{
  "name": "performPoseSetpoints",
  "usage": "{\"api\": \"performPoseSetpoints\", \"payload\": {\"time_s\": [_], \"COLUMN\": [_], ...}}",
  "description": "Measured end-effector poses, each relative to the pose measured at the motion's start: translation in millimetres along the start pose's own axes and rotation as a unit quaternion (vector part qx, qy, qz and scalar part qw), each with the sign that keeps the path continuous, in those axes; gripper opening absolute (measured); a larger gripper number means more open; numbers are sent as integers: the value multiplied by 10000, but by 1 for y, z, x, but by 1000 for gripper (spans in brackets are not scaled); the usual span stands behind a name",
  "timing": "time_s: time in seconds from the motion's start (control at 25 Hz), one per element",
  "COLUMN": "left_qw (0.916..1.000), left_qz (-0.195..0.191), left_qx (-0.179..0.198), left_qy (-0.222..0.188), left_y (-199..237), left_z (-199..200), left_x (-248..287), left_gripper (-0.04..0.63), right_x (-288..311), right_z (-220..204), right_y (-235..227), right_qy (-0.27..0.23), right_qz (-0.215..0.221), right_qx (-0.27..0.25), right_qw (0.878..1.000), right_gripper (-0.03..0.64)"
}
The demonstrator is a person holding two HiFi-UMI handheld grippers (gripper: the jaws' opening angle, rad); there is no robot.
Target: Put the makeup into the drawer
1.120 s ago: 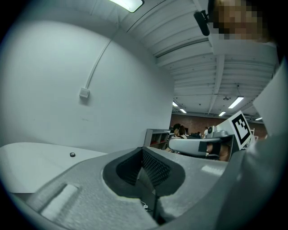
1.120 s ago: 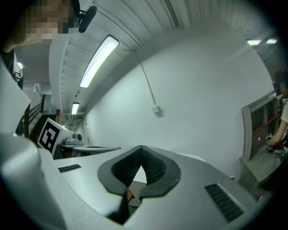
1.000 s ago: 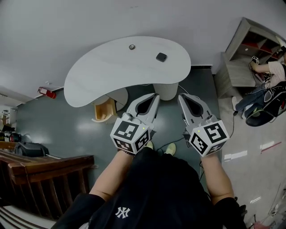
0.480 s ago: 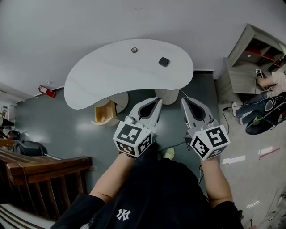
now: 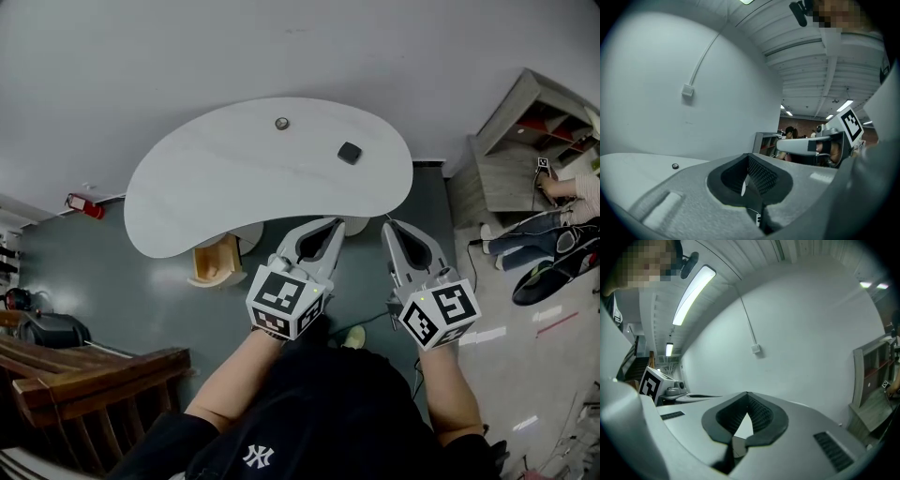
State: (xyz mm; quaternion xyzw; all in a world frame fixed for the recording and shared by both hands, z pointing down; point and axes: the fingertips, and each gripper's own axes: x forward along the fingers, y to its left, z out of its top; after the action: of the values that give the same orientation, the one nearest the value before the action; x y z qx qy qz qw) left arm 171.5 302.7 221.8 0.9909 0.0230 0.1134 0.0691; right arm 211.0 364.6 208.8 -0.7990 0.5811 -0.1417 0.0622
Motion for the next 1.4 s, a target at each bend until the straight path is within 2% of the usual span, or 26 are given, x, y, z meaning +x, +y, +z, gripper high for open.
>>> {"api": "performPoseSetpoints", "payload": {"time_s": [0.4,0.72,1.16,1.4], "left_qw": [9989,9981,9978,9973], "left_qz": [-432,-564,-143,14], "left_qx": [172,176,333,163], "left_qy": [105,179,554,721], "left_y": [73,94,143,164], "left_z": [3,-4,-32,-61], "left_x": [36,67,158,217], "left_gripper": [9,11,11,11], "right_x": [76,100,183,224], "right_z": [15,14,9,-15], "right_y": [-2,-27,-91,-142], "right_qy": [-108,-36,92,353], "right_qz": [-437,-705,-105,99], "right_qx": [-76,77,94,173], "right_qw": [9990,9975,9999,9992], "right_gripper": [14,14,14,14]}}
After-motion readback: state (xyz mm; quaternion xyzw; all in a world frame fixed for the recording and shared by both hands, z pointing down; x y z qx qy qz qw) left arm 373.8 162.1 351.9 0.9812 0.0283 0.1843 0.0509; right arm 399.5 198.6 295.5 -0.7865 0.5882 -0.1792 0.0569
